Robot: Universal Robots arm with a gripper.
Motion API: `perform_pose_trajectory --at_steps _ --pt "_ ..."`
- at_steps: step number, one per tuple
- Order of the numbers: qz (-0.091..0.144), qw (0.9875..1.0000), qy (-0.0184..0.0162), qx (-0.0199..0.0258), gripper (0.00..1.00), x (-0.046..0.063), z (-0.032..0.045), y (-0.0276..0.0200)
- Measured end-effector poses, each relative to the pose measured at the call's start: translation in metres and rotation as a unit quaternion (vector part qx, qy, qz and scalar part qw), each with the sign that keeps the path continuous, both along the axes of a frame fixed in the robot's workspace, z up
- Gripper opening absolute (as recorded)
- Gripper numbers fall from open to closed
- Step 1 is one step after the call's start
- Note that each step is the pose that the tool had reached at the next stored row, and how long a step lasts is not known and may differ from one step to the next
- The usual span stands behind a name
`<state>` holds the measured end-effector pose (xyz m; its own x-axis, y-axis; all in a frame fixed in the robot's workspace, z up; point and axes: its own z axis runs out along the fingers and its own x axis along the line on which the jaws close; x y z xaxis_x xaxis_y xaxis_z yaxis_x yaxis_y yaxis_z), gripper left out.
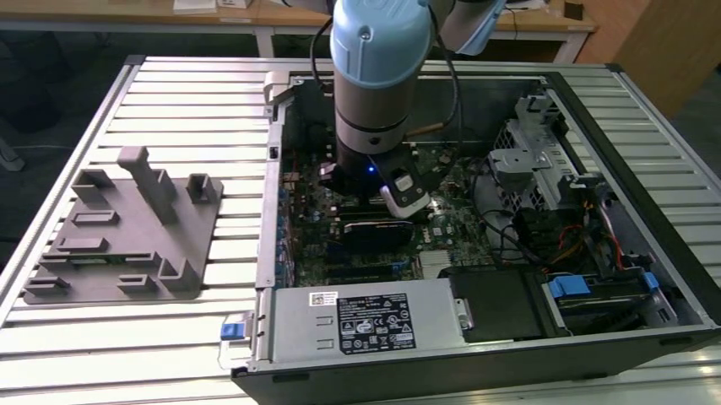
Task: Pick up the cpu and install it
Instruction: 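Install the second cpu locking lever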
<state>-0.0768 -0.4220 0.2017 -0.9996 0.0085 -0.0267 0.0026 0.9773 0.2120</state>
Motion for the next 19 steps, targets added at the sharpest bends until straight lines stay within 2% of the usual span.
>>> perform_pose_trajectory --at_steps 7,19 --pt "-0.001 1.0000 0.0000 0.0016 0.11 -0.0006 -0.0032 0.0021" --pt "-0.001 1.0000 0.0000 0.0077 0.11 -0.0049 -0.0083 0.0044"
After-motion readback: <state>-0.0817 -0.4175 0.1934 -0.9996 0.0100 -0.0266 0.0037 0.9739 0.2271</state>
